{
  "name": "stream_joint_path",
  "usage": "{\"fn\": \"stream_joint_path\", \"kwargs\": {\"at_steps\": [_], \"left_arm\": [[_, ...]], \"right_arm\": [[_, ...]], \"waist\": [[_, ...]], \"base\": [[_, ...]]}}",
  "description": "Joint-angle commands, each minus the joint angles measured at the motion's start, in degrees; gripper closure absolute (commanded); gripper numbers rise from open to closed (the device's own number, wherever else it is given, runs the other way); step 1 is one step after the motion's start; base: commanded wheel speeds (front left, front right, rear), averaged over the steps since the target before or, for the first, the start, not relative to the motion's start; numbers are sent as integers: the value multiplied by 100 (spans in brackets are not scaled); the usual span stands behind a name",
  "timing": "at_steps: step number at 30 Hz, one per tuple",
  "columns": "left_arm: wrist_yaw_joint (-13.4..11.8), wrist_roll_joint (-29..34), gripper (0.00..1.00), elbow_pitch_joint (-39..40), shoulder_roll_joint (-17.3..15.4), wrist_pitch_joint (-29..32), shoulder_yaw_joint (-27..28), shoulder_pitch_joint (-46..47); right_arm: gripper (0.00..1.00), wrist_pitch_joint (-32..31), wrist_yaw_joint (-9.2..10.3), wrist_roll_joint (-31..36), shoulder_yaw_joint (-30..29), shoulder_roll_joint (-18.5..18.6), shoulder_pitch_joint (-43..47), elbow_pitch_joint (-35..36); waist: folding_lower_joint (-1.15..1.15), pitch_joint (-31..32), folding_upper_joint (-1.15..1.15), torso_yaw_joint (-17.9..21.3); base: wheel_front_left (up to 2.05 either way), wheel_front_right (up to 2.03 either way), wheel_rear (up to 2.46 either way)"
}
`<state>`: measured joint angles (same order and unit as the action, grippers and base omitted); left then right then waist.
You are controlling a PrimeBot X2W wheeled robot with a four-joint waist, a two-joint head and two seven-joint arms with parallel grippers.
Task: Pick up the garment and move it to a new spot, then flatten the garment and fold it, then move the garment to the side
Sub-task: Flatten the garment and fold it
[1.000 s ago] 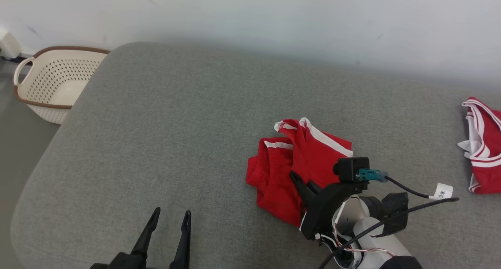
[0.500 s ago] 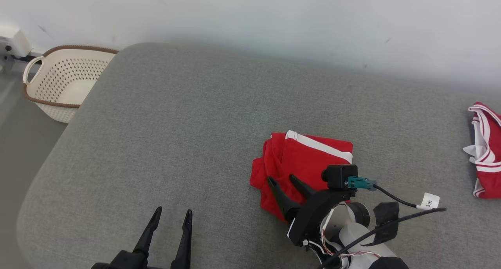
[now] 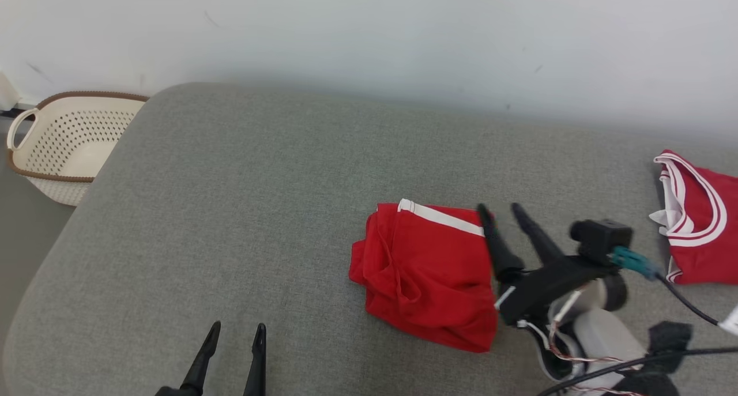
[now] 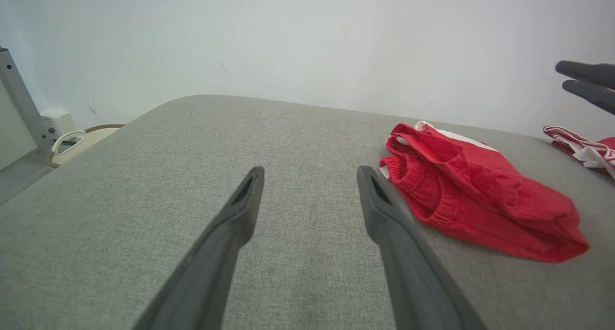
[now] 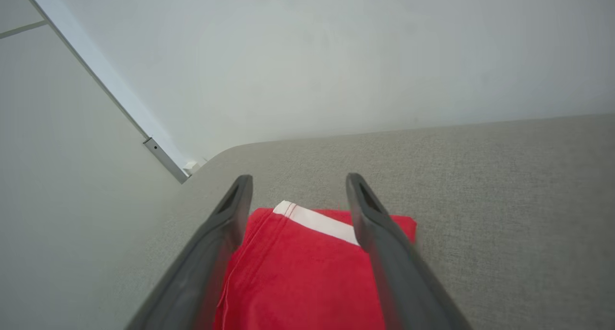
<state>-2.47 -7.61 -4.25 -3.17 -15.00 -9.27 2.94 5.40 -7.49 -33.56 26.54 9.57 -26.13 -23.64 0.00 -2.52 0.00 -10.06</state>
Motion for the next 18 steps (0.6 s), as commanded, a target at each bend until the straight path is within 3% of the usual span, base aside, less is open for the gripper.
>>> {"fn": "stream_joint_path", "kwargs": {"at_steps": [1,9,18], "left_arm": [[-6,26,0,15,-28,-23,51,-118],[6,62,0,77,-33,-23,128,-201],[6,107,0,120,-32,-23,170,-210]], "right_arm": [[0,62,0,140,-222,87,176,94],[0,12,0,699,-980,102,674,307],[0,-64,0,960,-1320,-47,956,510]], "waist": [[0,32,0,44],[0,59,0,75],[0,13,0,119]], "base": [[0,0,0],[0,0,0],[0,0,0]]}}
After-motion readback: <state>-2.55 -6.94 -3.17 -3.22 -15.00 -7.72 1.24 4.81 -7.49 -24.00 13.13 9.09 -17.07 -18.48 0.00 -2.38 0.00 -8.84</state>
